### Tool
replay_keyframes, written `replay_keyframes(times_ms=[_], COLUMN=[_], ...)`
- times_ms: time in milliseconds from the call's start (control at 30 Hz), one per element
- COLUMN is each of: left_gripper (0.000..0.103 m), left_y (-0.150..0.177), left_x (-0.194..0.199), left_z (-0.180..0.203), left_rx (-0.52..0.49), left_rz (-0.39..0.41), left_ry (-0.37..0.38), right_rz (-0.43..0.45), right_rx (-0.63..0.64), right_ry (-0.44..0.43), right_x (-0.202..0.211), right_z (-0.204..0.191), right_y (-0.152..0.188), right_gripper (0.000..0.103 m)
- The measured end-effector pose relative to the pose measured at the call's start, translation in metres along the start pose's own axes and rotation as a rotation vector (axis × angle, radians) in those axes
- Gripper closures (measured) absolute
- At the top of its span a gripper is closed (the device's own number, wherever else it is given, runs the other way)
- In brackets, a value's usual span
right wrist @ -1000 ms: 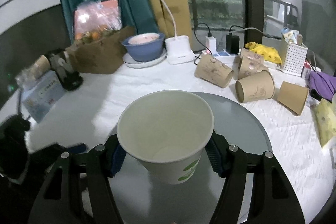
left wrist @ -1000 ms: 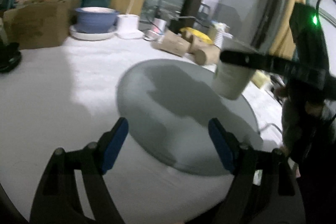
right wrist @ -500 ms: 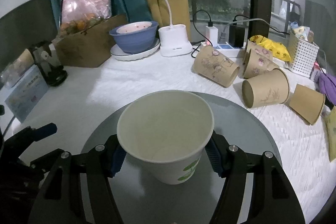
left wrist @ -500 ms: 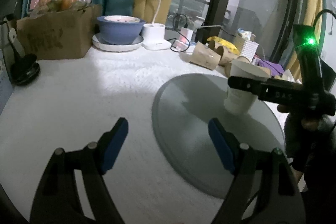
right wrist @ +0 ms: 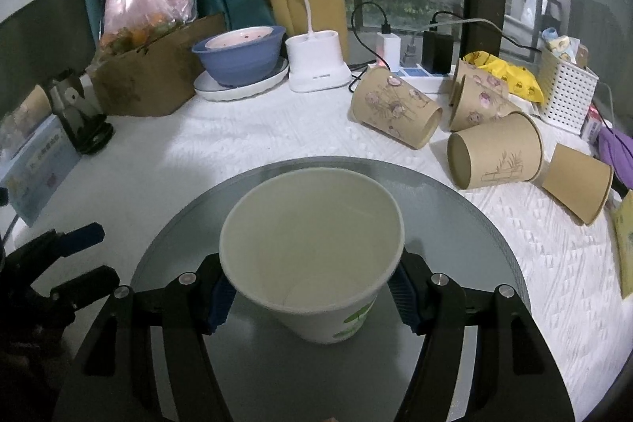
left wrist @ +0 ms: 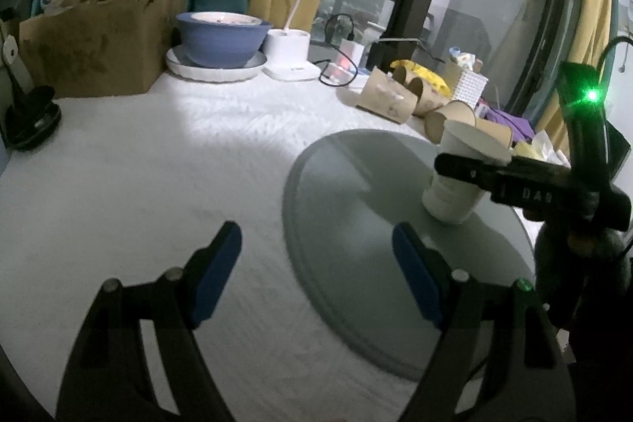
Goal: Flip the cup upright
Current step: 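Lower the upright cup onto the grey mat and open the left tool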
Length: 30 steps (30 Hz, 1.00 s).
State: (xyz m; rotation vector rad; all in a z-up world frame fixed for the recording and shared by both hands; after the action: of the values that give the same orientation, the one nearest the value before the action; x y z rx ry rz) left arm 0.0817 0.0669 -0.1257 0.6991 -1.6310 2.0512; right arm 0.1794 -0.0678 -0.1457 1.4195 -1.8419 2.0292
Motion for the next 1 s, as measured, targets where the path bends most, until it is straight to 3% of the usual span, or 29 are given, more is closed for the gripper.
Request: replay_keyframes(times_ms=[300,433,667,1000], left_gripper=[0.023,0.023,0.023,0.023], left_y=[0.000,0.000,0.000,-0.008], left_x=[0.000,0.000,0.006,0.030], left_z=[0.001,0.002,0.003,0.024], left_rx=[-0.006,-0.012,-0.013,-0.043], left_rz=[0.001,0.002,0.013,0.065], left_ry=[0.003,-0.002,-0.019,-0.007], right_rz=[-0.011,-0.011,-0.003,0.052], right_rx=[0.002,-0.003,-0.005,-0.016], right_ry=[0.003,0.008,0.006,0.023], right_x=[0.000,0.002,0.007,0.044], right_z=[-0.004,-0.004,-0.003,-0.004], right_y=[0.006,0.007,0.008,0.014], right_gripper=[0.033,0.025,0.024,0.024])
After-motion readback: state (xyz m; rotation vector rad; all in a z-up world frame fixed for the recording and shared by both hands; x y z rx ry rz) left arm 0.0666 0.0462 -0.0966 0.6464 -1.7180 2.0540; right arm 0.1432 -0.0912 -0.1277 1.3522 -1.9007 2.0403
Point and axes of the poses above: each gripper's, at about its wrist camera, not at the fingertips, and x roughly against the way its jaws point, z to its right, y to its underside, the point moved 4 cm from there along -x, roughly the way its jaws point, and after that the axes turned 7 degrees about -y, right-handed, at the moved point
